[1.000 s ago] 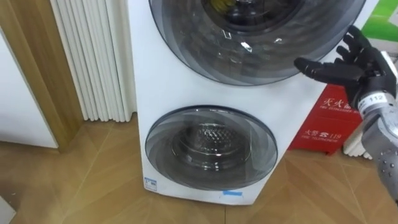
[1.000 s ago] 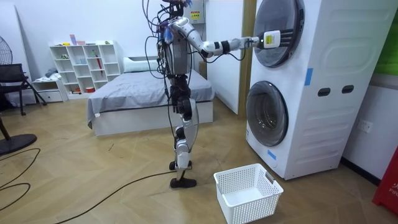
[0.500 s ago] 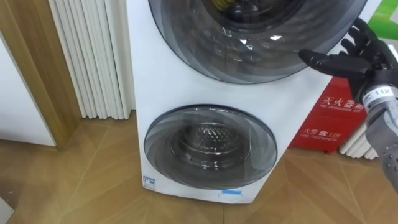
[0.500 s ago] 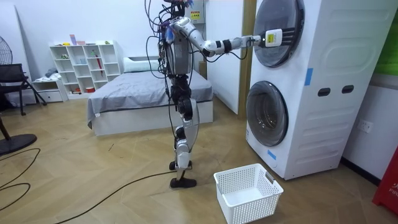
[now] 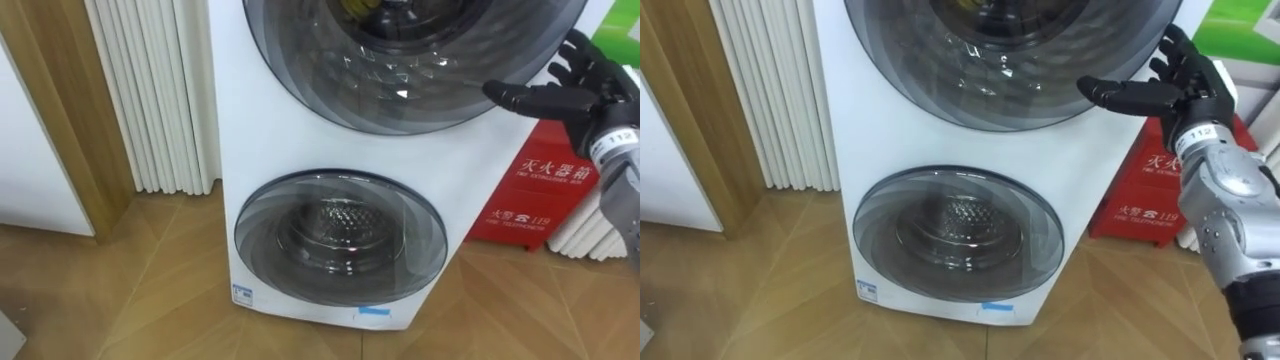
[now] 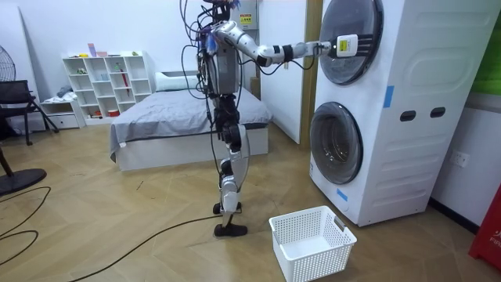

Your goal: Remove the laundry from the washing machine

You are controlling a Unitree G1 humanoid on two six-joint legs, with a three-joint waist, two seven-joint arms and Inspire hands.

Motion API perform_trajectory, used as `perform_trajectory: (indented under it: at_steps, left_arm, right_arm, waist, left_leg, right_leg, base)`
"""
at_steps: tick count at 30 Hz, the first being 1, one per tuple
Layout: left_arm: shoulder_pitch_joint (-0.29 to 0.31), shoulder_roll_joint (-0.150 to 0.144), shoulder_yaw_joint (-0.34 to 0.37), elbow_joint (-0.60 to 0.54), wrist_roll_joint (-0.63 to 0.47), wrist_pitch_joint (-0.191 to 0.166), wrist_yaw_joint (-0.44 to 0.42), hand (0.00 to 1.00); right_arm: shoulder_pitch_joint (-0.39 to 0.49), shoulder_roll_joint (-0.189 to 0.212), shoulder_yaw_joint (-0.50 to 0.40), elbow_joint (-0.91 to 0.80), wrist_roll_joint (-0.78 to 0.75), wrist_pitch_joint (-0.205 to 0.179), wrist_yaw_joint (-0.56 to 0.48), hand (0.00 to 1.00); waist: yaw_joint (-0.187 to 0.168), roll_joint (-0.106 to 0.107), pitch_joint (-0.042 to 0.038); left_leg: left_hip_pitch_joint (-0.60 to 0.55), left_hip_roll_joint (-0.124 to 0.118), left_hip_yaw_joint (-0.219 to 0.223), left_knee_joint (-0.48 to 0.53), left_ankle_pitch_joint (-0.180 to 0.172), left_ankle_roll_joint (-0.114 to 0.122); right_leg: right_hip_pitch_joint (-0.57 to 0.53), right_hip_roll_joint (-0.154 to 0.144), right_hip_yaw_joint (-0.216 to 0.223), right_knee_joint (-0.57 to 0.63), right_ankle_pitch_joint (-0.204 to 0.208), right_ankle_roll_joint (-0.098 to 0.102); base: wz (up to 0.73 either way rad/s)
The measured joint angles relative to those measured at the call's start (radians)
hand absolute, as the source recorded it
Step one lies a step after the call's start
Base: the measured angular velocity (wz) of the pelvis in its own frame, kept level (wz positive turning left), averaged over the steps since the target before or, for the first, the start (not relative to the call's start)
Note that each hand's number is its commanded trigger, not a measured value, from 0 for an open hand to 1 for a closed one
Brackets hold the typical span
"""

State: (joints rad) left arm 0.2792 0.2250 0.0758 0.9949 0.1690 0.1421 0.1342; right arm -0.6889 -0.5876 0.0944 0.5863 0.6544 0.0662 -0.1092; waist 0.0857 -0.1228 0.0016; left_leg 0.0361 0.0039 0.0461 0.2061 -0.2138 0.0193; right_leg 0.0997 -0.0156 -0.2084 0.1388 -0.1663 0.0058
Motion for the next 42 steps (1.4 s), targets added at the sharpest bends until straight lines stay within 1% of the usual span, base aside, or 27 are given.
perform_trajectory:
  at_steps: [2,4,8,11,15,21,29,32,34,35,42]
  left_arm:
    - [0.003,0.0,0.0,0.001,0.0,0.001,0.0,0.0]
    - [0.002,0.0,0.0,0.008,0.0,0.002,0.0,0.0]
    - [0.003,0.005,0.002,0.001,0.0,0.006,0.002,0.0]
    - [0.002,0.01,0.004,-0.003,0.001,0.01,0.0,0.0]
    - [0.007,0.011,0.004,-0.003,0.0,0.012,-0.002,0.0]
    - [0.008,0.011,0.004,-0.003,0.0,0.012,-0.012,0.0]
    - [0.007,0.015,0.004,-0.004,0.0,0.011,-0.012,0.0]
    - [0.005,0.02,0.004,-0.004,0.0,0.011,-0.012,0.0]
    - [0.005,0.023,0.004,-0.004,0.0,0.01,-0.011,0.0]
    - [0.005,0.023,0.004,-0.004,0.0,0.01,-0.01,0.0]
    - [0.006,0.023,0.004,-0.003,0.0,0.009,-0.009,0.0]
  right_arm:
    - [-0.001,-0.003,0.0,0.008,0.002,-0.001,0.003,0.0]
    - [-0.019,-0.004,0.001,0.042,0.003,-0.002,0.015,0.0]
    - [-0.025,-0.028,-0.001,0.081,-0.001,-0.002,0.036,0.0]
    - [-0.026,-0.029,-0.019,0.11,-0.001,-0.002,0.035,0.0]
    - [-0.026,-0.029,-0.039,0.139,-0.001,-0.001,0.027,0.0]
    - [-0.026,-0.029,-0.039,0.176,-0.003,0.003,0.027,0.0]
    - [-0.026,-0.032,-0.04,0.178,-0.004,0.003,0.024,0.0]
    - [-0.026,-0.043,-0.04,0.183,0.0,0.003,0.024,0.0]
    - [-0.027,-0.049,-0.04,0.19,-0.002,0.003,0.023,0.0]
    - [-0.028,-0.052,-0.04,0.192,-0.004,0.003,0.023,0.0]
    - [-0.028,-0.055,-0.039,0.221,-0.004,0.003,0.024,0.0]
  waist:
    - [0.001,0.0,0.0001]
    - [0.001,-0.001,0.0002]
    - [-0.003,-0.004,-0.0001]
    - [-0.004,-0.007,-0.001]
    - [-0.001,-0.011,-0.0025]
    - [-0.002,-0.013,-0.0012]
    - [-0.009,-0.012,-0.0014]
    - [-0.008,-0.011,-0.0016]
    - [-0.008,-0.01,-0.0017]
    - [-0.008,-0.009,-0.0017]
    - [-0.007,0.001,-0.0008]
  left_leg:
    - [-0.006,0.0,-0.002,0.001,0.001,0.0]
    - [-0.007,0.001,-0.004,0.004,0.001,-0.001]
    - [-0.016,-0.001,-0.017,0.012,0.001,-0.001]
    - [-0.016,-0.002,-0.026,0.017,0.001,-0.001]
    - [-0.014,-0.002,-0.027,0.023,0.001,-0.001]
    - [-0.026,-0.002,-0.031,0.03,0.001,-0.001]
    - [-0.027,-0.002,-0.033,0.029,0.001,-0.001]
    - [-0.025,-0.002,-0.035,0.029,0.001,-0.001]
    - [-0.025,-0.002,-0.036,0.029,0.001,-0.001]
    - [-0.025,-0.002,-0.036,0.03,0.001,-0.001]
    - [-0.022,-0.002,-0.038,0.029,0.001,-0.001]
  right_leg:
    - [-0.002,-0.001,-0.011,0.002,0.0,0.0]
    - [-0.003,-0.001,-0.013,0.004,0.0,0.0]
    - [-0.004,-0.002,-0.023,0.012,0.001,-0.001]
    - [0.004,-0.002,-0.043,0.012,0.001,-0.001]
    - [0.006,-0.002,-0.044,0.012,0.001,-0.001]
    - [0.003,-0.003,-0.047,0.012,0.001,-0.001]
    - [0.002,-0.002,-0.054,0.012,0.001,-0.001]
    - [0.002,-0.002,-0.055,0.012,0.001,-0.001]
    - [0.002,-0.003,-0.064,0.012,0.001,-0.001]
    - [0.003,-0.004,-0.07,0.012,0.001,-0.001]
    - [0.005,-0.004,-0.07,0.011,0.0,-0.001]
  base:
    - [0.04]
    - [0.04]
    - [0.09]
    - [0.13]
    - [0.03]
    - [0.0]
    - [0.0]
    - [0.01]
    - [0.02]
    - [0.0]
    - [0.0]
